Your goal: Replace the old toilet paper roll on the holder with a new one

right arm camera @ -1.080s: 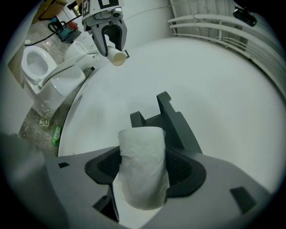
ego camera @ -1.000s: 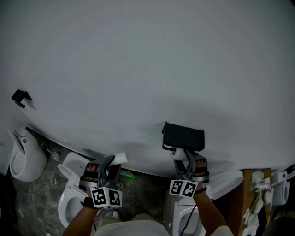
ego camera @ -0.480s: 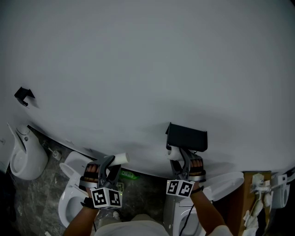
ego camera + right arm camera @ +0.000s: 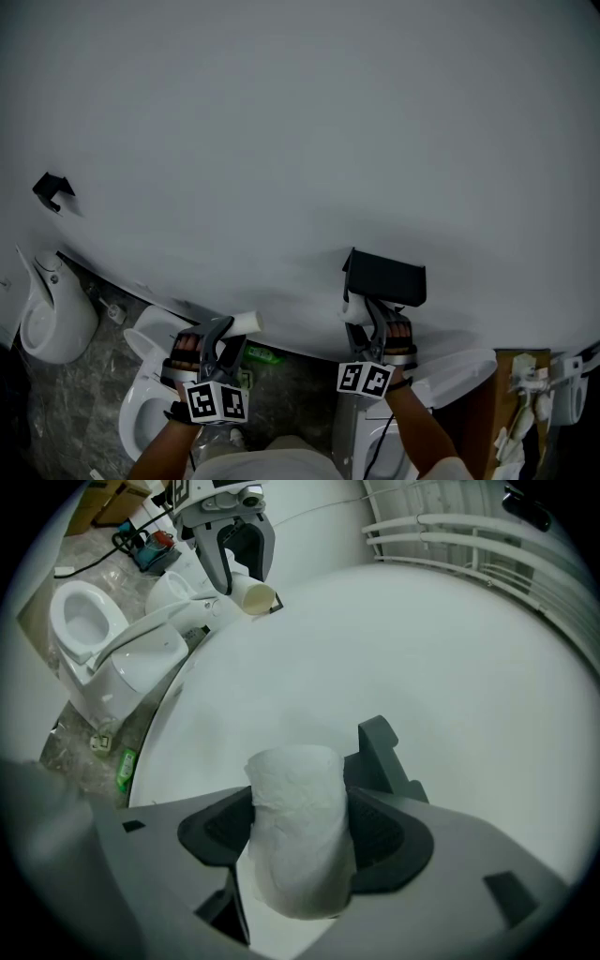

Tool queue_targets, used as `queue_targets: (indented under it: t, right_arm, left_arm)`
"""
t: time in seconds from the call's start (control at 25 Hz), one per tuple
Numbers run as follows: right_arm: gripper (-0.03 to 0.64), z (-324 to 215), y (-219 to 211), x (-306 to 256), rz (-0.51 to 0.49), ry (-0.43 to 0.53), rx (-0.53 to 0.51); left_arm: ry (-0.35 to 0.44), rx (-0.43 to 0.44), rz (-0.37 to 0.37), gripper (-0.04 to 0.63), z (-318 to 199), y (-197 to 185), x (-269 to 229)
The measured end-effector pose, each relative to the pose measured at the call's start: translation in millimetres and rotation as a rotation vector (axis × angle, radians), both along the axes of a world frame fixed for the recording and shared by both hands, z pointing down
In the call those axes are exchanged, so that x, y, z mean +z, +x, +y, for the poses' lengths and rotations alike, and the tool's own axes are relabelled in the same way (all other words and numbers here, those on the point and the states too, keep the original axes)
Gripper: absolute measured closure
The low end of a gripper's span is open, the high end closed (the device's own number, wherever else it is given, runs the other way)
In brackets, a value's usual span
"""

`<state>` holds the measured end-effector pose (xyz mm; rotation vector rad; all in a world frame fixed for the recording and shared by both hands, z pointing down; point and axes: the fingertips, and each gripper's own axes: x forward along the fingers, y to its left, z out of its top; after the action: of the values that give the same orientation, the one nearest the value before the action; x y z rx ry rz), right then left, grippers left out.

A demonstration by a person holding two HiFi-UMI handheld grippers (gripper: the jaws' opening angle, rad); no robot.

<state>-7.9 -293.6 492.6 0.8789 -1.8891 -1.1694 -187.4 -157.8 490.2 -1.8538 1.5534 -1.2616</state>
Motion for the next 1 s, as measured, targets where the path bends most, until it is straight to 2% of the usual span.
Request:
queue_targets:
  t: [0.16, 0.36, 0.68, 1.0]
  right_arm:
    - [0.316, -0.1, 0.2, 1.1, 0.0, -0.017, 0.011]
    - [0.291, 3.9, -2.4, 5.9, -0.047, -0.105, 0.017]
    - [0.281, 14.6, 1.9, 1.0, -0.104, -0.155, 0.013]
    - [0.261, 27.8, 12.1, 7.1, -0.076, -0.194, 0.029]
  left_arm:
    - [0.0, 0.015, 0.006, 0.414, 1.2, 4.8, 0.5]
    - [-0.001, 0.039, 0.014, 0.414, -1.2, 7.9, -1.7]
    - [-0.012, 0.074, 0.039, 0.414, -4.7, 19.2, -3.6]
    - [-0.013, 0.125, 0.045, 0.414, -9.6, 28.6, -2.0]
